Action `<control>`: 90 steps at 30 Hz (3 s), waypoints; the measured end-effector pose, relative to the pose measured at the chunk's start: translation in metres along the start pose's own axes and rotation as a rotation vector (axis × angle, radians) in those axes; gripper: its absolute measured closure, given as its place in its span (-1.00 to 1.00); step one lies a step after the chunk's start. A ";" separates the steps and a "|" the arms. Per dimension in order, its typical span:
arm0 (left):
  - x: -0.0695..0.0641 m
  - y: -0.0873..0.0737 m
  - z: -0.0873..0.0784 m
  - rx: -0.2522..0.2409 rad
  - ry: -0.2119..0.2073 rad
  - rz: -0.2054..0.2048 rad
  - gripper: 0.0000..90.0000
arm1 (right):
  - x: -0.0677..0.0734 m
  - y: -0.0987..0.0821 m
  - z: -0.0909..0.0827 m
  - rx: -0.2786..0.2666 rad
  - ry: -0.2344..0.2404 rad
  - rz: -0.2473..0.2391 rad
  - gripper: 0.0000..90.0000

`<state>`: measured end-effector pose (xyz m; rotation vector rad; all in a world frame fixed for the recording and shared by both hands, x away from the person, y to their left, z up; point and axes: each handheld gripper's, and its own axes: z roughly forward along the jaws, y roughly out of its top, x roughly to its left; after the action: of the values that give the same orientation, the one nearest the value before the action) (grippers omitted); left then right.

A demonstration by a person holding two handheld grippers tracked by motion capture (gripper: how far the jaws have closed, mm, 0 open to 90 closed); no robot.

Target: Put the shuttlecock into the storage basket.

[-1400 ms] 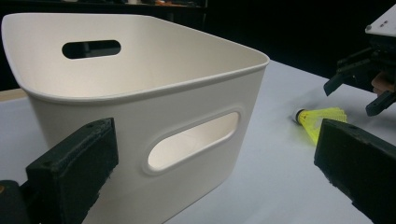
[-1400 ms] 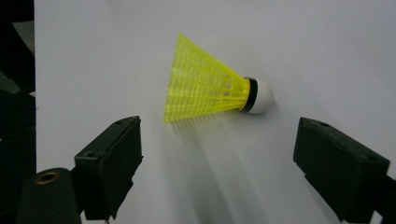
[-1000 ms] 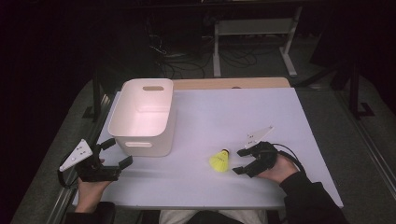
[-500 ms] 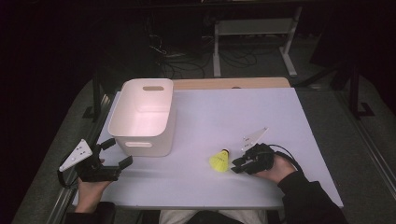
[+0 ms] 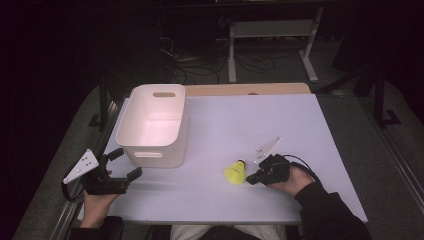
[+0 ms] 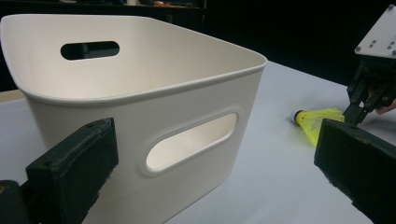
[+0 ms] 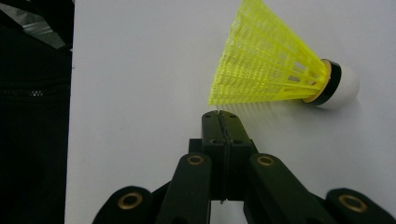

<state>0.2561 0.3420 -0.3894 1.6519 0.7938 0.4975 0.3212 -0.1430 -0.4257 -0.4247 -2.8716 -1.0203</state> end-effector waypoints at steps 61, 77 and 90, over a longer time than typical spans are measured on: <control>0.000 0.000 -0.001 -0.004 0.000 0.001 -1.00 | -0.016 0.046 0.032 0.004 -0.038 -0.035 0.98; 0.000 0.000 -0.001 -0.004 -0.002 0.001 -1.00 | -0.031 0.053 0.033 -0.035 -0.071 -0.002 0.98; 0.000 0.000 -0.001 -0.003 -0.003 0.002 -1.00 | -0.035 0.050 0.027 -0.050 -0.092 0.034 0.98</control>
<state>0.2557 0.3425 -0.3892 1.6507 0.7893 0.4971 0.3694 -0.0972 -0.4214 -0.5354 -2.9135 -1.0967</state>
